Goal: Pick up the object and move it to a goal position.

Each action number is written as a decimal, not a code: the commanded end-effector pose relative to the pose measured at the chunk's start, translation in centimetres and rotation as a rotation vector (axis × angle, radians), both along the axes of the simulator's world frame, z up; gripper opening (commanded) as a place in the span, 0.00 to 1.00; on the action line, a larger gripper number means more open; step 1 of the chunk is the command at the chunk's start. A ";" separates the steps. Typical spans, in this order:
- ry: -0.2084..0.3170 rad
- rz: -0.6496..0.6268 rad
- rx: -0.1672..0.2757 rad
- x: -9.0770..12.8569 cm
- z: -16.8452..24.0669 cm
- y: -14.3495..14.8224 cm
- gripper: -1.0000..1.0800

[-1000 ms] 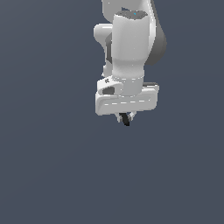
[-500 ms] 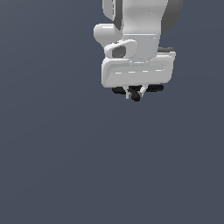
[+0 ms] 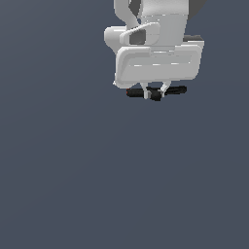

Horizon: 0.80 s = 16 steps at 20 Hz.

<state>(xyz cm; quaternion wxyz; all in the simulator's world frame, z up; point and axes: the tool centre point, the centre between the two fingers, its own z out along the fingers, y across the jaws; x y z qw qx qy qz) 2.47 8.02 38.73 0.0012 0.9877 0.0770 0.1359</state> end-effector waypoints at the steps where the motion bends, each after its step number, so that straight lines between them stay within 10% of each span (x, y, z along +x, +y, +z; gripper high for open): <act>1: -0.002 -0.001 0.000 0.1 0.2 0.0 0.00; 16: 0.000 0.000 0.000 -2.3 5.7 0.2 0.00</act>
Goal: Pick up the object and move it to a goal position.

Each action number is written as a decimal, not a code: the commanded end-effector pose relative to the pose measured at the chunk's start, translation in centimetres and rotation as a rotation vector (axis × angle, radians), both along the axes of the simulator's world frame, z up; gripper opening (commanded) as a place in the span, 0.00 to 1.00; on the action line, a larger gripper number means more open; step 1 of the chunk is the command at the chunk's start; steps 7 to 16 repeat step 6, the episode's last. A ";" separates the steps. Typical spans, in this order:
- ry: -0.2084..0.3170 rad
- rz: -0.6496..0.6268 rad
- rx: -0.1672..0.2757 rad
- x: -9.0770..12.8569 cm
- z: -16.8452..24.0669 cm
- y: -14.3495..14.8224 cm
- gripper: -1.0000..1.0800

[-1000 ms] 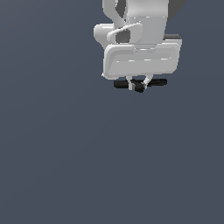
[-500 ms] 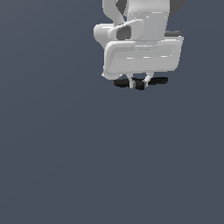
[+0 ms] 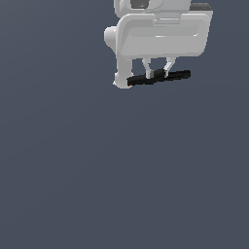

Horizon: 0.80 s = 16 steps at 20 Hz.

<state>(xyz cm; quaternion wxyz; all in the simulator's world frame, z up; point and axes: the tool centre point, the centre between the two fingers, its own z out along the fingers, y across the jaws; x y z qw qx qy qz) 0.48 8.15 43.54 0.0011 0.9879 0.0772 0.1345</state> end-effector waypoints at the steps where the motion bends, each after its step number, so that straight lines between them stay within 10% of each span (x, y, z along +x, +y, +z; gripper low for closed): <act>1: -0.002 0.000 0.000 -0.4 1.3 0.0 0.00; 16: -0.002 0.000 0.000 -0.7 2.1 0.1 0.00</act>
